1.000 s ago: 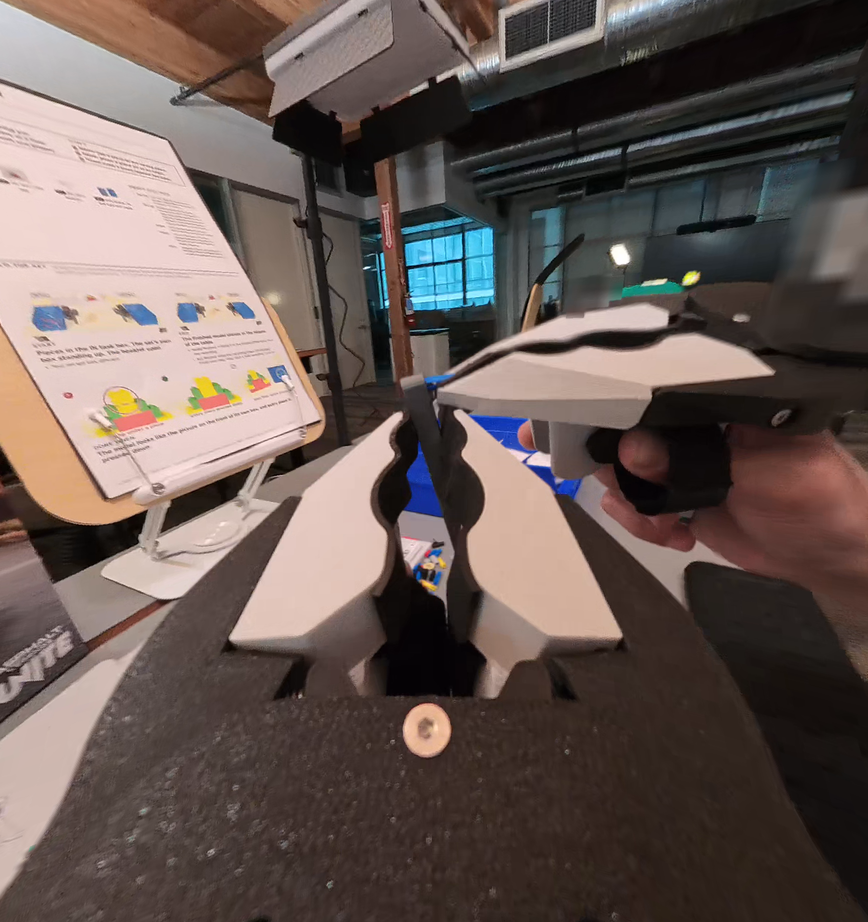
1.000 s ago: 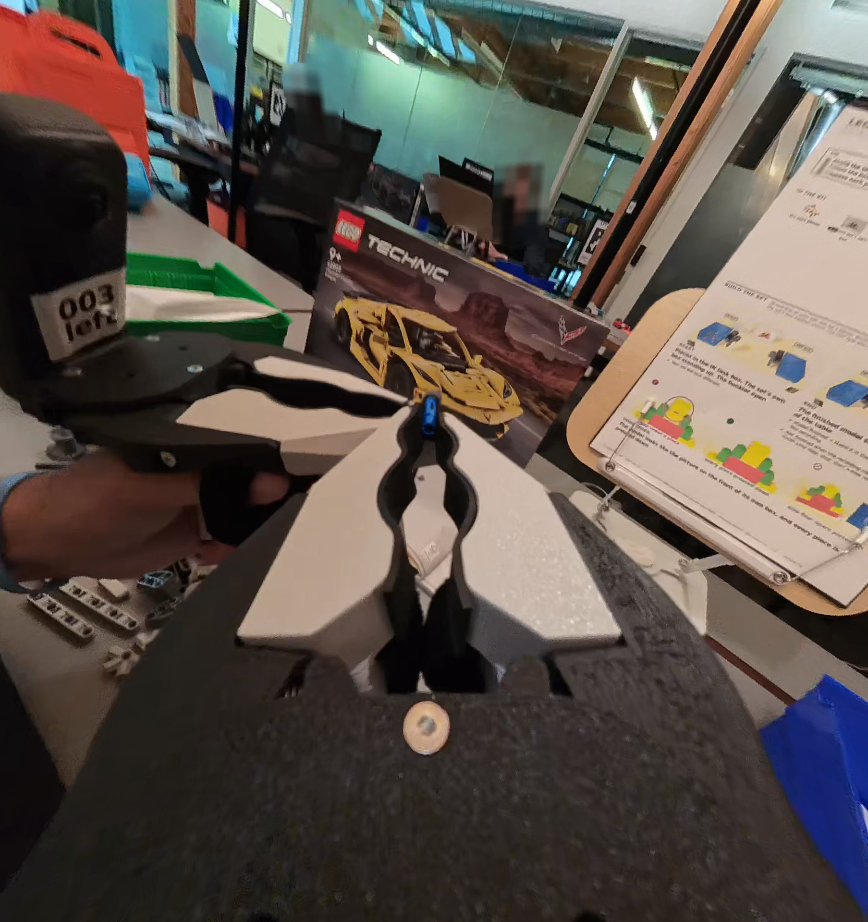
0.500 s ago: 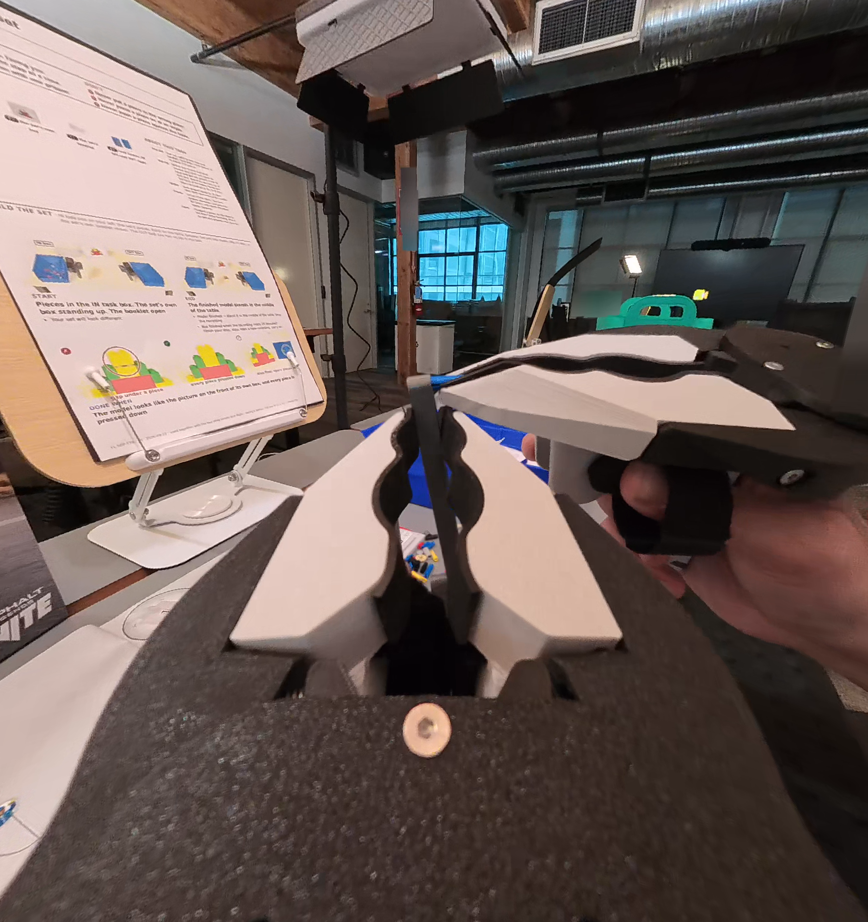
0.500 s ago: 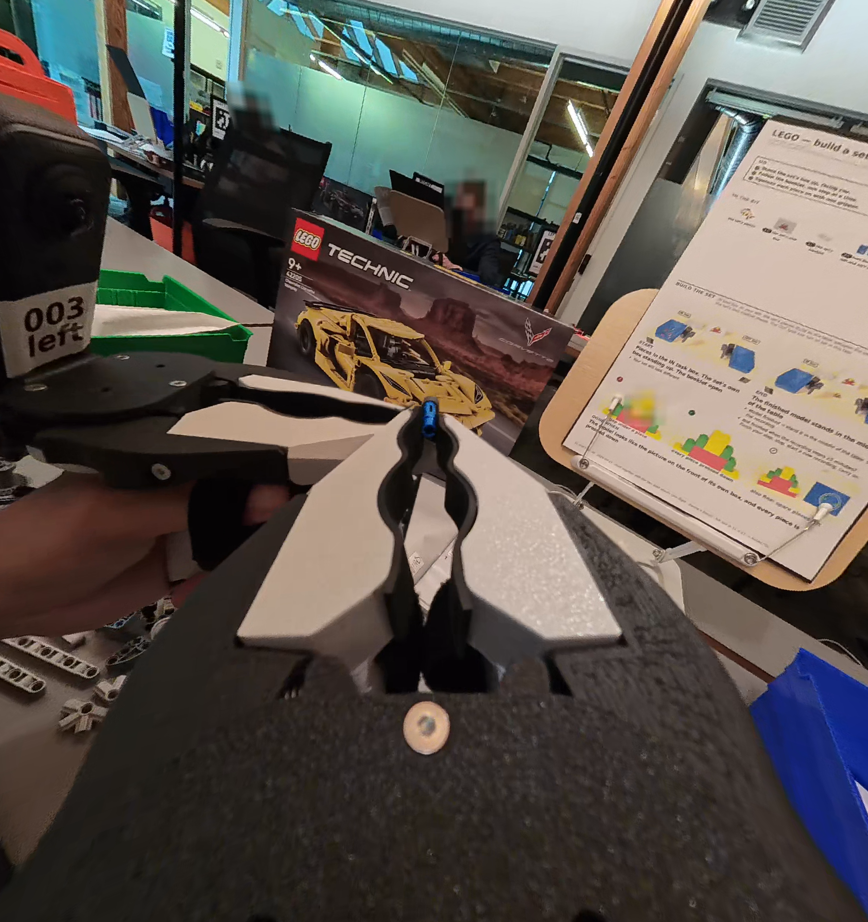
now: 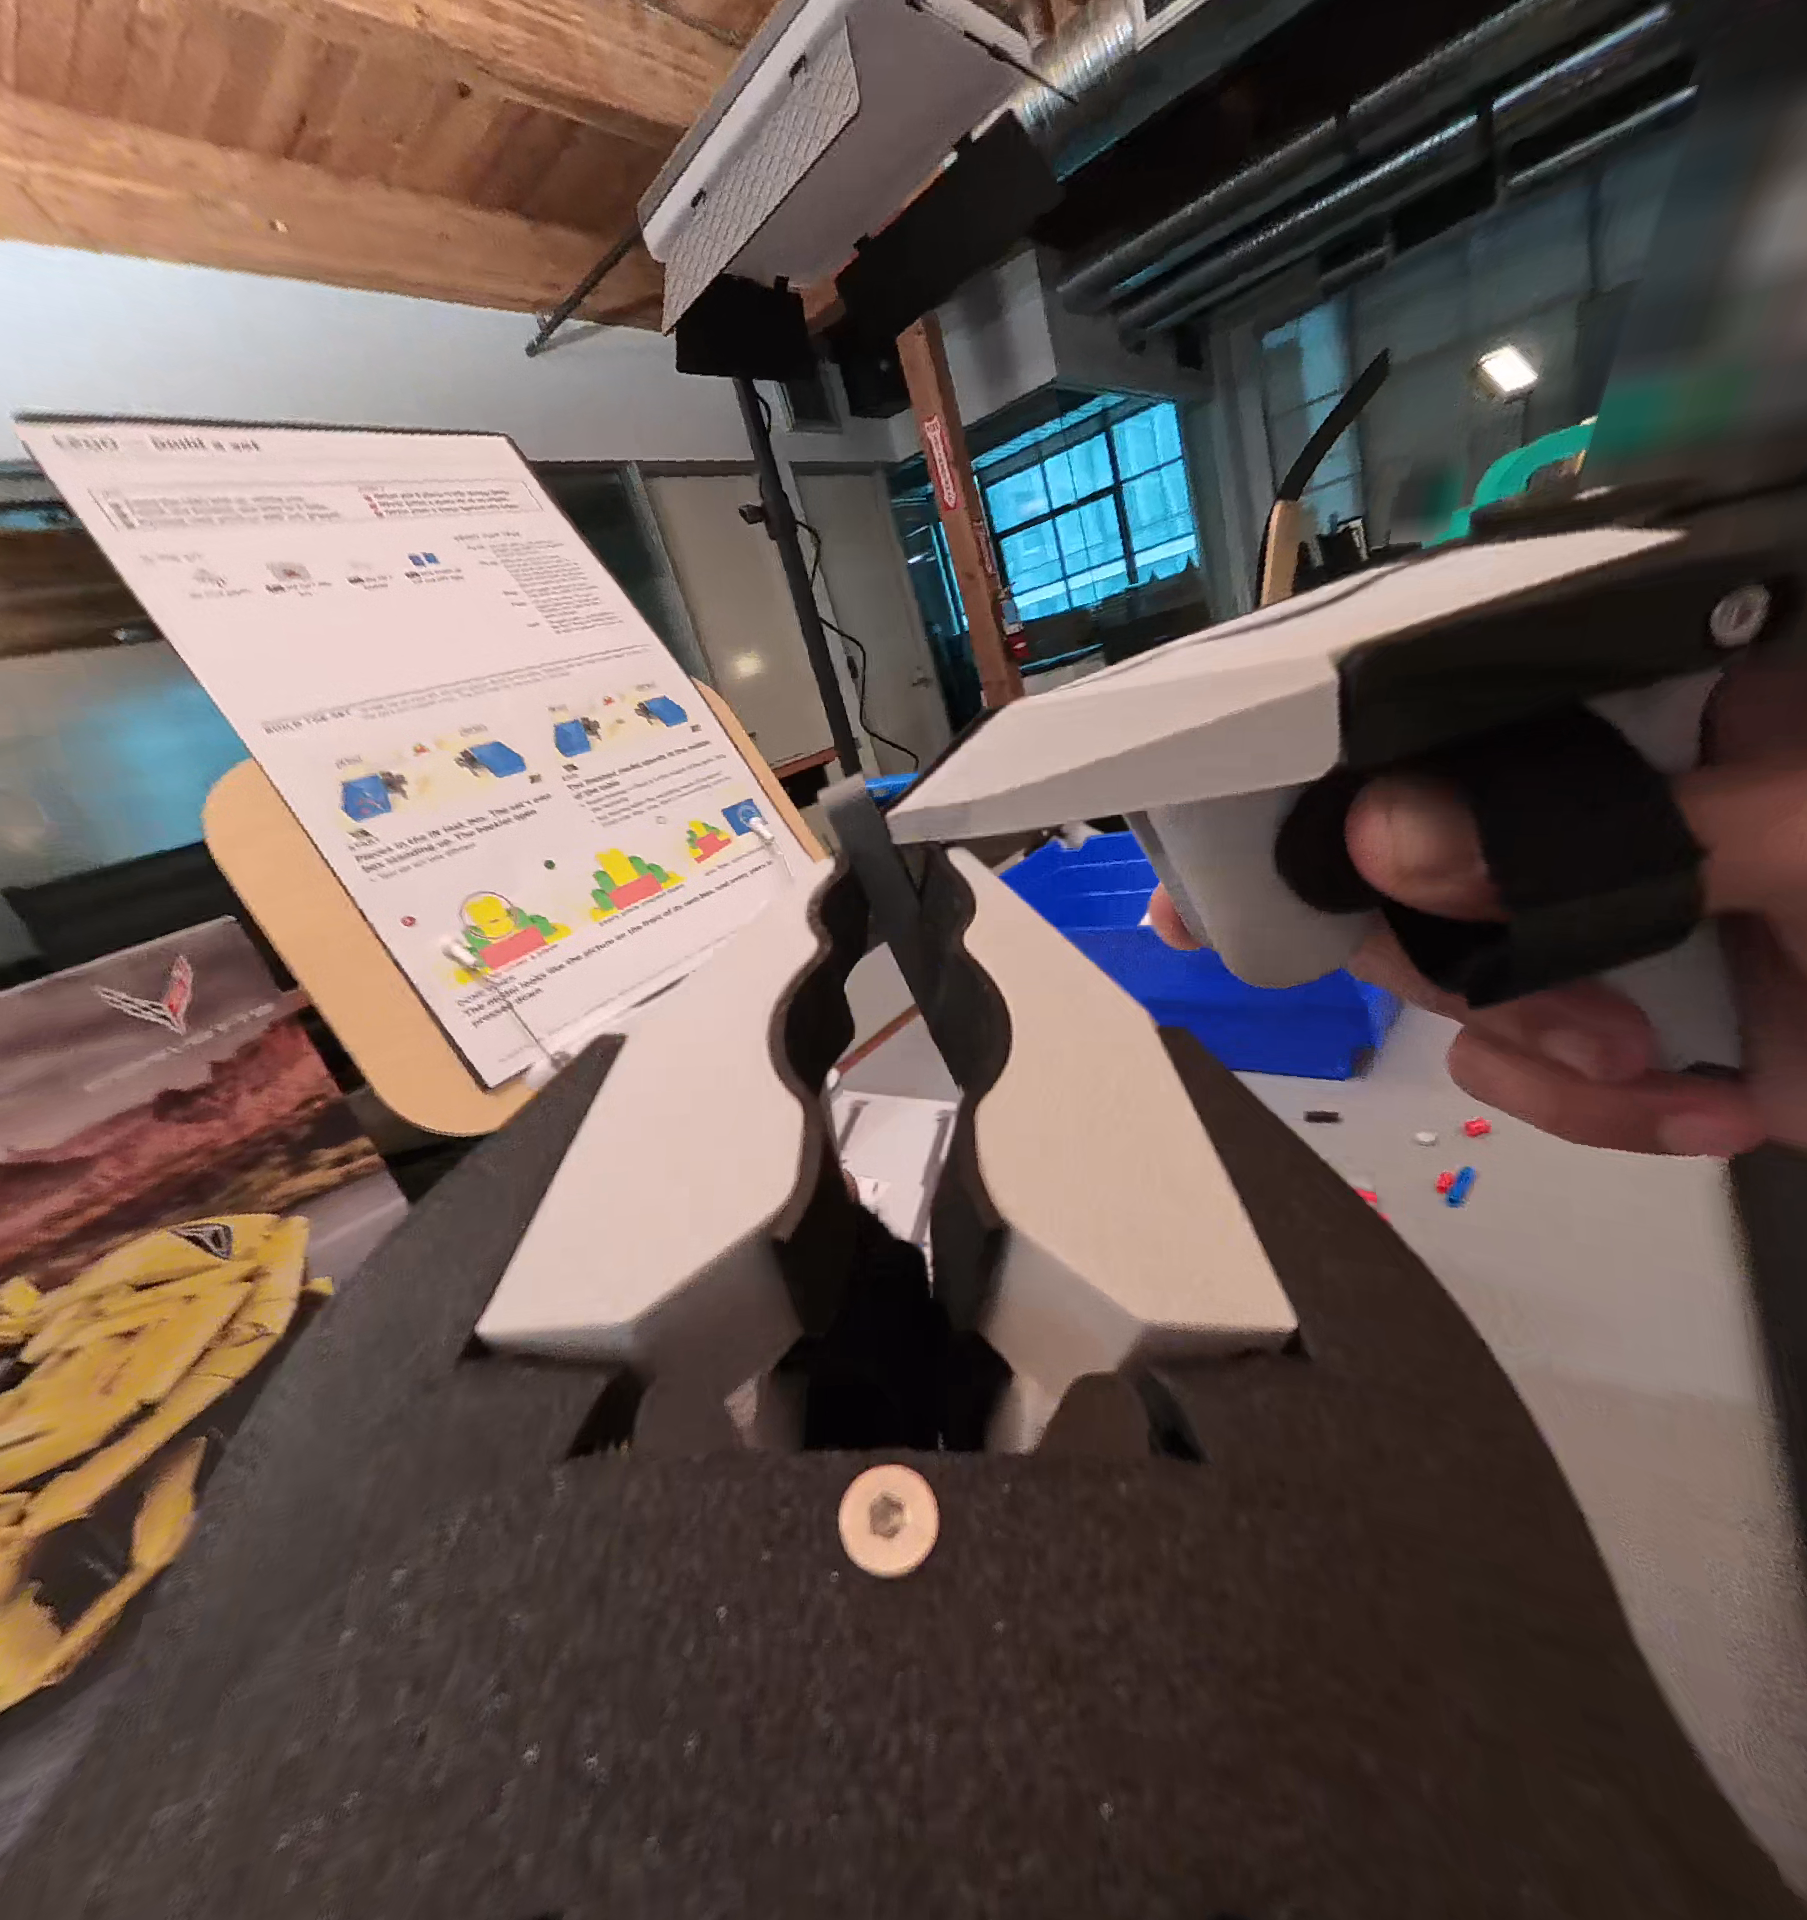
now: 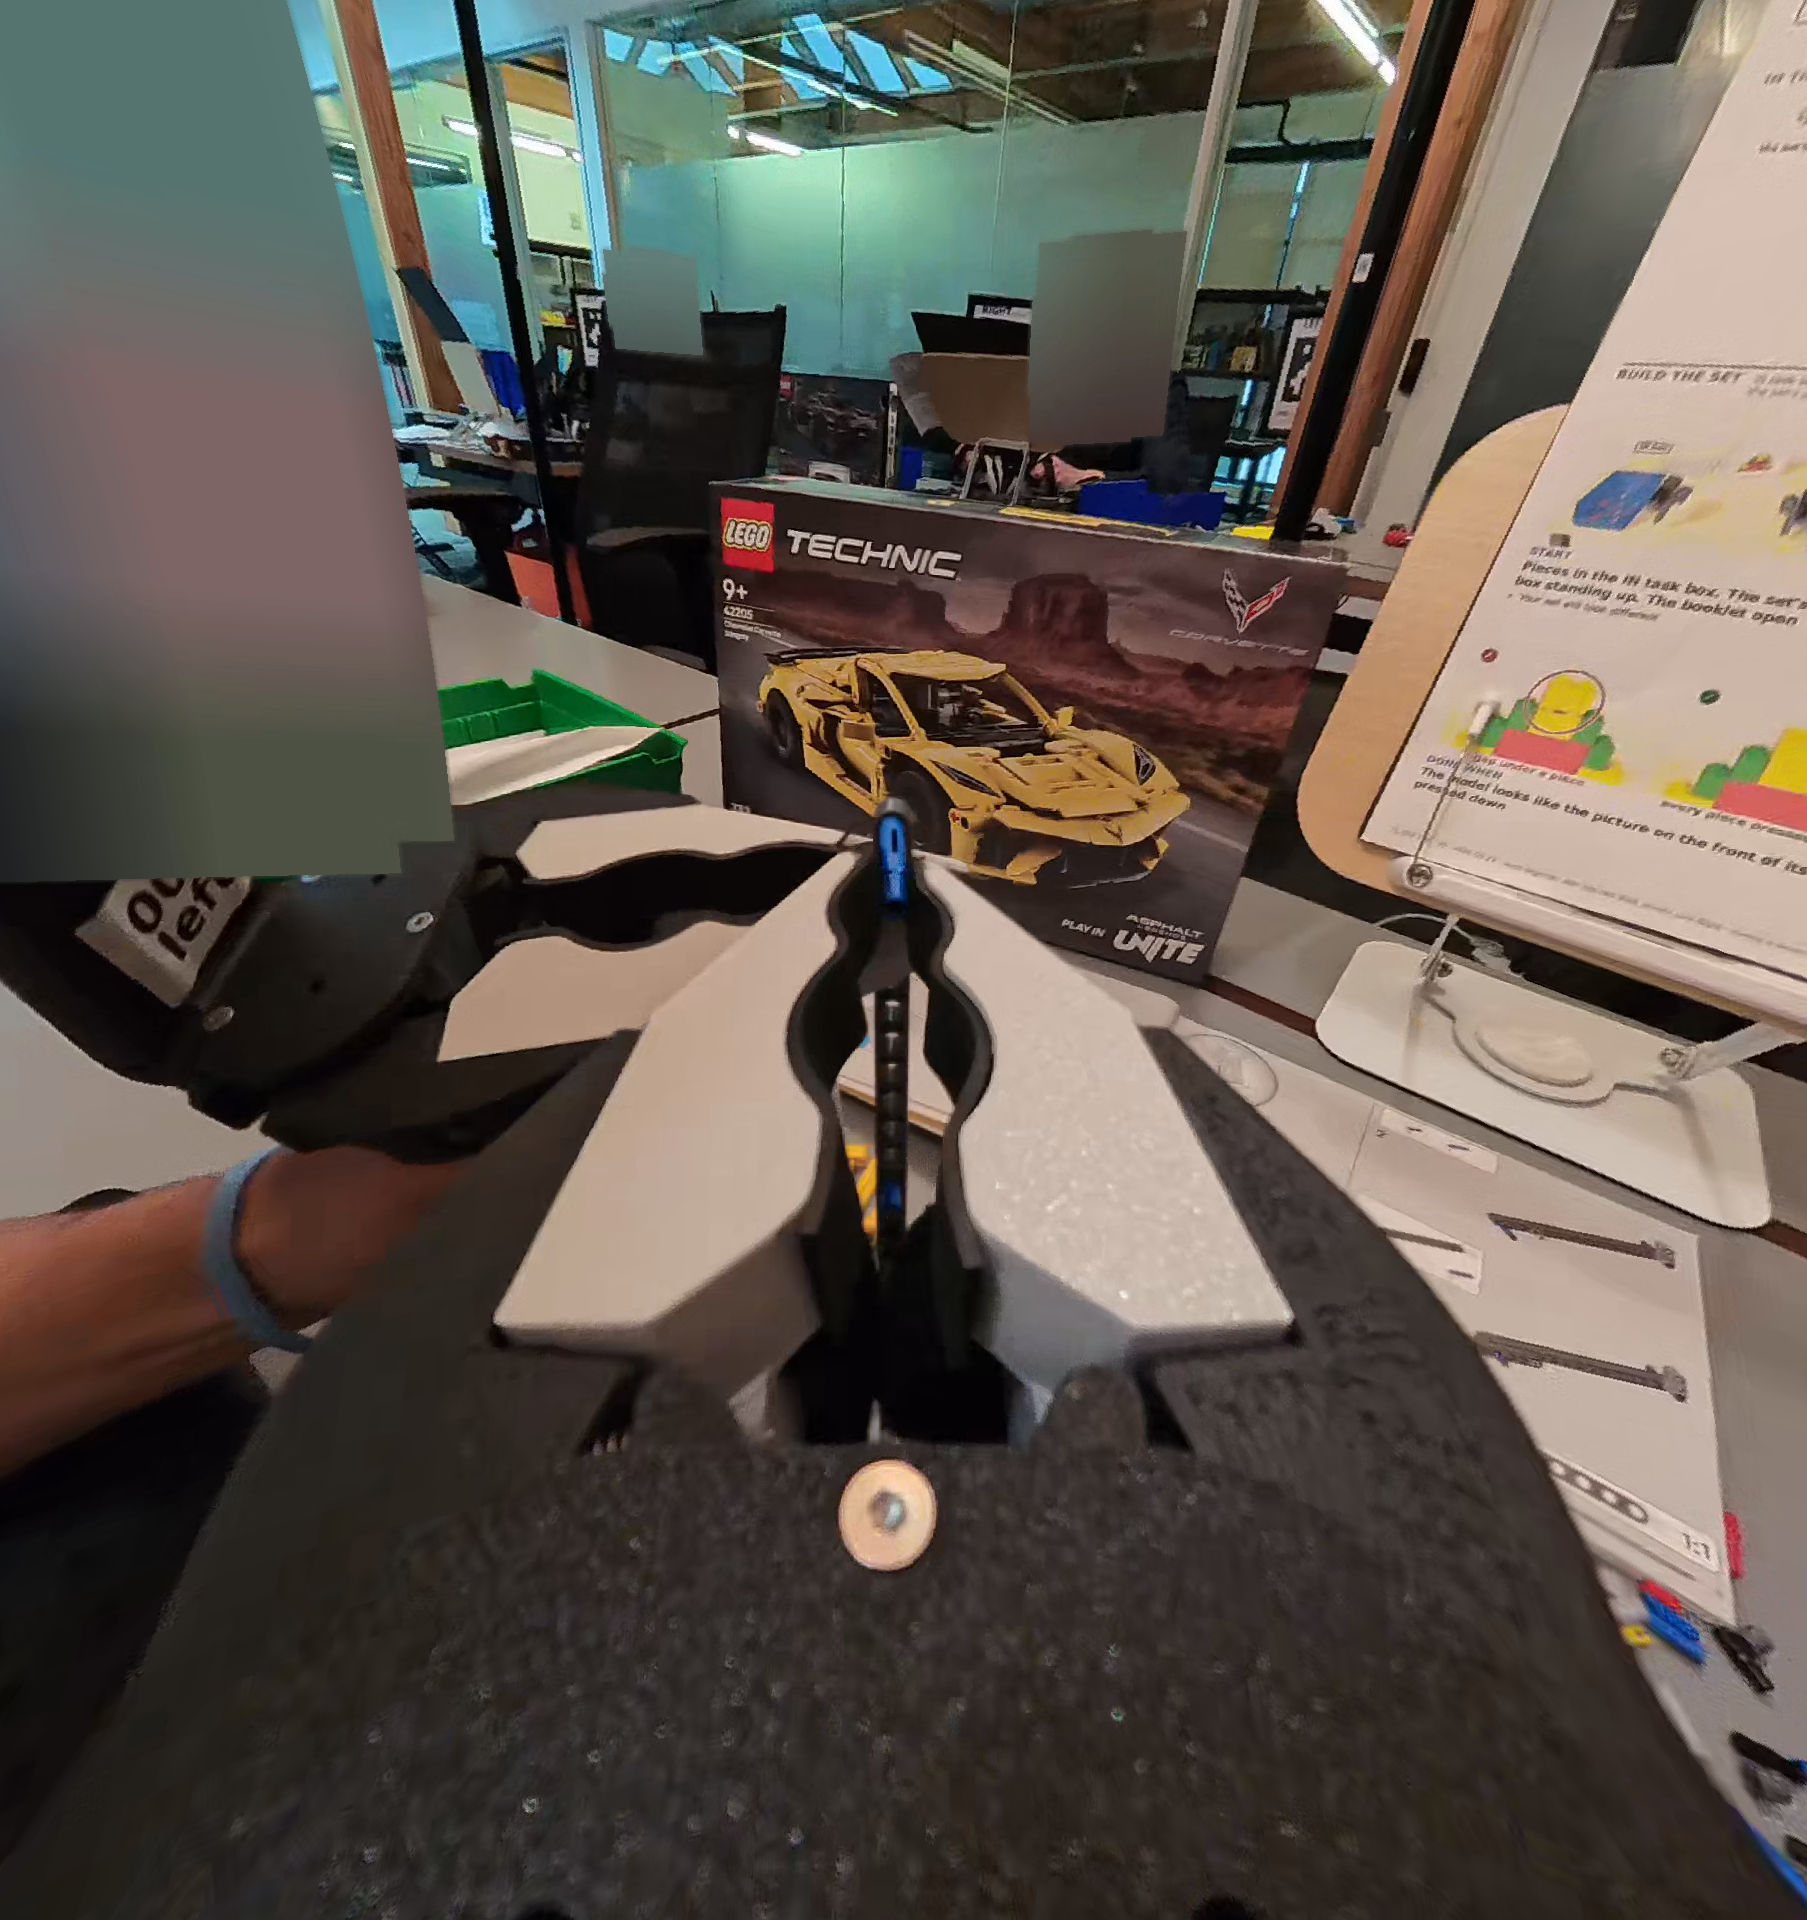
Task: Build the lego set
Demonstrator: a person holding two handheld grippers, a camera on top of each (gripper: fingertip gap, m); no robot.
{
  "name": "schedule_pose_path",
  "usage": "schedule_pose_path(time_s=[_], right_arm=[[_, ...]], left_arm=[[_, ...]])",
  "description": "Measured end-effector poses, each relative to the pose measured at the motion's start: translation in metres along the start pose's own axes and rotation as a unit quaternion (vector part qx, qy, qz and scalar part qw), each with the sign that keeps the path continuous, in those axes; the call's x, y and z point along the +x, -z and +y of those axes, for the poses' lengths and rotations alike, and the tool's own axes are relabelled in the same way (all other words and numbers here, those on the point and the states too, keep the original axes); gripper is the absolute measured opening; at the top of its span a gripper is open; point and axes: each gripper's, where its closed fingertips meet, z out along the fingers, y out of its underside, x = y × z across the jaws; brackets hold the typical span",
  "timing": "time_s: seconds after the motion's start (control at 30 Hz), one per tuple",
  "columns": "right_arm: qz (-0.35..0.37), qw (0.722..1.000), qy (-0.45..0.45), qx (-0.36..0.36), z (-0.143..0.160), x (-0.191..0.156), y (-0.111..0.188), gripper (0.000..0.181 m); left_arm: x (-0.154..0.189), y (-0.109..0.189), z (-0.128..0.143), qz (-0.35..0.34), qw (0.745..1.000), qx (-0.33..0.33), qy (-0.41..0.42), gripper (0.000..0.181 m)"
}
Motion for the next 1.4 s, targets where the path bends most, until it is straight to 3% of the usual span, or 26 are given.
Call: schedule_pose_path(time_s=[0.1,0.23,0.43,0.53,0.7,0.83,1.17,1.37,1.4], right_arm=[[-0.007,1.000,-0.006,-0.002,0.001,0.000,0.002,0.004],[0.028,0.994,0.085,-0.063,0.010,0.007,0.005,0.004],[-0.035,0.995,0.017,-0.096,0.015,0.009,0.012,0.004],[-0.029,0.995,0.044,-0.082,0.013,0.009,0.014,0.004],[-0.001,0.998,0.069,0.001,0.005,0.007,0.012,0.004],[0.035,0.996,0.079,-0.003,0.008,0.010,0.006,0.004],[0.016,0.996,0.071,-0.046,0.005,0.007,0.005,0.004],[-0.016,0.997,0.007,-0.073,0.011,0.006,0.010,0.004],[-0.017,0.997,0.007,-0.080,0.013,0.007,0.011,0.004]], left_arm=[[0.001,0.000,0.000,-0.006,0.999,-0.005,-0.032,0.008],[-0.002,-0.004,0.013,-0.014,0.995,-0.039,-0.089,0.007],[0.005,-0.005,0.018,-0.008,0.987,-0.050,-0.154,0.007],[0.010,-0.007,0.017,0.010,0.995,-0.045,-0.086,0.007],[0.013,-0.006,0.007,0.042,0.997,-0.020,0.061,0.007],[0.011,-0.007,0.010,0.046,0.992,-0.023,0.115,0.007],[0.004,-0.003,0.007,0.019,1.000,-0.024,0.000,0.008],[0.005,-0.003,0.009,-0.003,0.993,-0.038,-0.111,0.014],[0.007,-0.003,0.011,-0.002,0.992,-0.041,-0.120,0.008]])
